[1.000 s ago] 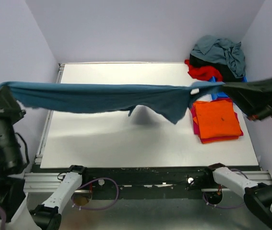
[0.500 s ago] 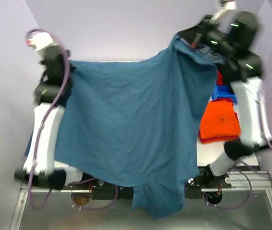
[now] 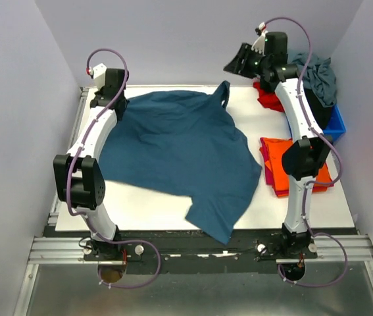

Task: Fold and stack the t-shirts
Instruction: Flatten out the tshirt

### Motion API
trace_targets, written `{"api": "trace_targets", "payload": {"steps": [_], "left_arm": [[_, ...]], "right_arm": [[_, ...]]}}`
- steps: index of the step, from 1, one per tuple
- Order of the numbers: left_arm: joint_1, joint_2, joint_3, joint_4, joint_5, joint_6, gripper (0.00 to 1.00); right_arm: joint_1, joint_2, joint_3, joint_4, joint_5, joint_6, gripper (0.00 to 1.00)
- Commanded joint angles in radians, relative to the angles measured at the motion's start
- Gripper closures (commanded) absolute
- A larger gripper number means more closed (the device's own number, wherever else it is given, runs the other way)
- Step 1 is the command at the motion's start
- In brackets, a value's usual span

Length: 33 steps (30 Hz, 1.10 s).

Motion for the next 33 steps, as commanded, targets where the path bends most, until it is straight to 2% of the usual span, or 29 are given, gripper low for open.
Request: {"api": "trace_targets", "payload": {"steps": [1,2,5,7,11,13,17,20,26,29,33], "left_arm": [[0.007,0.062,0.120,0.076,-0.029,-0.017,0.22],[0.007,0.084,0.161,0.044,-0.025,-0.019,0.02],[0.007,0.144,0.273,-0.071,0.003,0.000,0.01],[0.007,0.115,0.245,-0.073,0.017,0.009,0.01],[0.008,-0.047,0.055,-0.026,-0.021,-0.031,0.01],[0.008,-0.150,-0.079,0.016,-0.026,-0.077,0.01],[0.007,-0.386,-0.411,0.123,0.008,-0.199,0.01],[0.007,-0.570,-0.622,0.191,0.012,-0.247,0.01],[0.007,-0.775,-0.826,0.137,-0.009,-0.292,0.02],[0.007,-0.839,-0.900,0.157,0.005,-0.298,0.02],[0.007,-0.850,-0.941,0.166,0.000,-0.325,0.02]], "right_arm": [[-0.031,-0.048,0.067,0.125,-0.051,-0.003,0.01],[-0.031,-0.062,0.044,0.125,-0.045,-0.009,0.00],[-0.031,-0.145,-0.096,0.128,-0.034,-0.023,0.00],[-0.031,-0.223,-0.234,0.135,-0.034,-0.016,0.00],[-0.013,-0.451,-0.616,0.239,-0.032,0.044,0.11],[0.026,-0.568,-0.803,0.287,0.020,0.058,0.13],[0.102,-0.752,-1.107,0.280,0.150,0.096,0.20],[0.154,-0.866,-1.301,0.226,0.297,0.131,0.33],[0.167,-1.065,-1.551,0.092,0.573,0.231,0.46],[0.165,-1.116,-1.640,0.085,0.594,0.260,0.54],[0.165,-1.067,-1.663,0.106,0.546,0.280,0.55]]}}
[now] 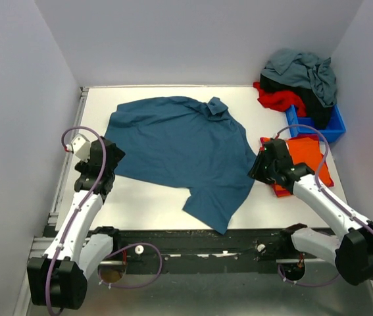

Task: Fold and stack the t-shirts
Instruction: Flatten out the tshirt

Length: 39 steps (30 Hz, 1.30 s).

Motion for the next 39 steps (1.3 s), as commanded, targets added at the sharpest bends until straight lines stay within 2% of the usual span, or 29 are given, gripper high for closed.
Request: {"api": "trace_targets", "payload": {"steps": [1,2,4,11,14,15,18,19,24,27,29,32,33,34,35,39], "left_arm": [[0.006,-0.017,-0.037,0.029,-0.002,-0.056,0.02],[0.006,-0.017,-0.044,0.034,-0.001,-0.063,0.02],[0.006,-0.023,-0.057,0.051,0.004,-0.070,0.02],[0.006,-0.007,-0.050,0.052,-0.024,-0.065,0.01],[0.006,0.007,-0.057,0.034,-0.068,-0.106,0.01],[0.006,0.015,-0.055,0.031,-0.077,-0.113,0.01],[0.006,0.041,-0.058,0.037,-0.090,-0.122,0.01],[0.006,0.052,-0.060,0.037,-0.091,-0.125,0.01],[0.006,0.090,-0.060,0.068,-0.097,-0.148,0.01],[0.004,0.122,-0.063,0.101,-0.104,-0.171,0.01],[0.006,0.148,-0.054,0.109,-0.105,-0.182,0.01],[0.006,0.190,-0.040,0.106,-0.088,-0.182,0.01],[0.006,0.194,-0.037,0.105,-0.082,-0.177,0.01],[0.006,0.197,-0.037,0.103,-0.079,-0.173,0.01],[0.006,0.197,-0.037,0.098,-0.079,-0.171,0.01],[0.006,0.159,-0.044,0.085,-0.093,-0.160,0.01]], "right_arm": [[-0.002,0.062,-0.013,-0.004,0.026,0.047,0.54],[-0.001,0.089,-0.005,-0.002,0.021,0.047,0.48],[-0.003,0.144,0.001,0.001,0.024,0.053,0.47],[-0.003,0.290,0.028,0.016,0.053,0.094,0.52],[-0.013,0.347,0.061,0.027,0.052,0.096,0.56],[-0.019,0.379,0.076,0.033,0.049,0.093,0.59],[-0.042,0.456,0.128,0.042,0.032,0.079,0.84],[-0.051,0.480,0.152,0.042,0.027,0.076,0.89],[-0.136,0.579,0.290,0.035,0.041,0.077,0.93],[-0.189,0.677,0.428,0.000,0.046,0.083,0.94],[-0.217,0.743,0.514,-0.016,0.021,0.058,0.89],[-0.220,0.739,0.544,0.010,-0.055,-0.001,0.66],[-0.220,0.694,0.500,0.042,-0.088,-0.015,0.52],[-0.220,0.636,0.451,0.083,-0.132,-0.019,0.45],[-0.220,0.587,0.402,0.103,-0.138,-0.024,0.42],[-0.217,0.394,0.257,0.062,-0.129,-0.071,0.41]]}}
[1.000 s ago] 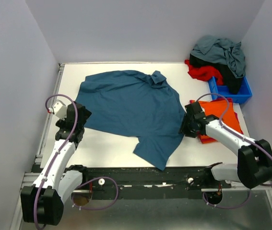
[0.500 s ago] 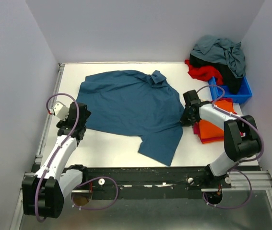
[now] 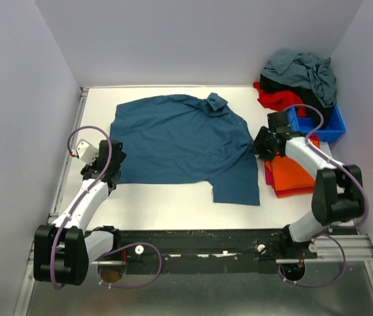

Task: Fold and stack the t-shirts
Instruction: Flatten out the tshirt, then grap the side of the flattened tshirt closest away from the robot with both arms

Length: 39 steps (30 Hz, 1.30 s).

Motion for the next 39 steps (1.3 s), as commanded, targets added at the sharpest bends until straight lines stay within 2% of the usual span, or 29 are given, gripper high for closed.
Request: {"api": "trace_targets", "payload": {"steps": [1,7,15,19,23,26,36,39], "left_arm": [[0.006,-0.051,0.009,-0.004,-0.025,0.003,0.01],[0.004,-0.151,-0.040,-0.009,-0.004,-0.014,0.01],[0.004,-0.215,-0.089,0.014,0.008,-0.011,0.01],[0.003,-0.218,-0.091,0.023,0.024,-0.011,0.01],[0.003,-0.206,-0.086,0.013,0.024,-0.011,0.01],[0.003,-0.201,-0.079,-0.006,0.013,-0.011,0.01],[0.003,-0.224,-0.083,-0.003,0.008,-0.003,0.01],[0.003,-0.223,-0.083,0.005,0.016,-0.003,0.01]], "right_arm": [[0.009,-0.209,-0.149,-0.033,-0.039,-0.071,0.42],[0.034,-0.398,-0.339,-0.133,-0.043,-0.036,0.45],[0.061,-0.531,-0.502,-0.154,-0.082,0.025,0.48],[0.139,-0.536,-0.515,-0.170,-0.013,0.088,0.51],[0.201,-0.453,-0.492,-0.239,0.055,0.143,0.55],[0.245,-0.429,-0.476,-0.291,0.105,0.183,0.54],[0.250,-0.538,-0.475,-0.411,0.187,0.258,0.49],[0.250,-0.556,-0.502,-0.388,0.176,0.269,0.49]]}}
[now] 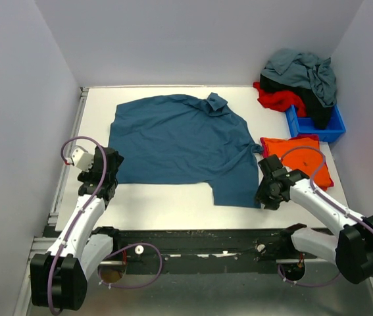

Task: Fold and stack the t-shirts
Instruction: Grap the side of the flattened tshirt closest away from the robot with both arms

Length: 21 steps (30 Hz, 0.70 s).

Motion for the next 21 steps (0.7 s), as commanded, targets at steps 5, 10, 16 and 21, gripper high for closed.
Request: {"api": "trace_targets", "payload": {"steps": [5,10,16,21], "left_arm": [[0.000,-0.013,-0.004,0.005,0.002,-0.004,0.01],[-0.002,-0.009,0.002,-0.012,-0.009,-0.007,0.01],[-0.002,0.008,0.013,-0.024,-0.020,-0.009,0.01],[-0.002,0.048,0.027,-0.044,-0.021,-0.007,0.01]], "right_arm": [[0.005,0.057,-0.036,0.039,-0.021,0.057,0.50],[0.005,0.110,-0.021,0.077,-0.020,0.052,0.64],[0.005,0.068,0.008,0.139,-0.109,0.023,0.99],[0.004,-0.028,0.111,0.102,-0.072,-0.075,0.99]]}}
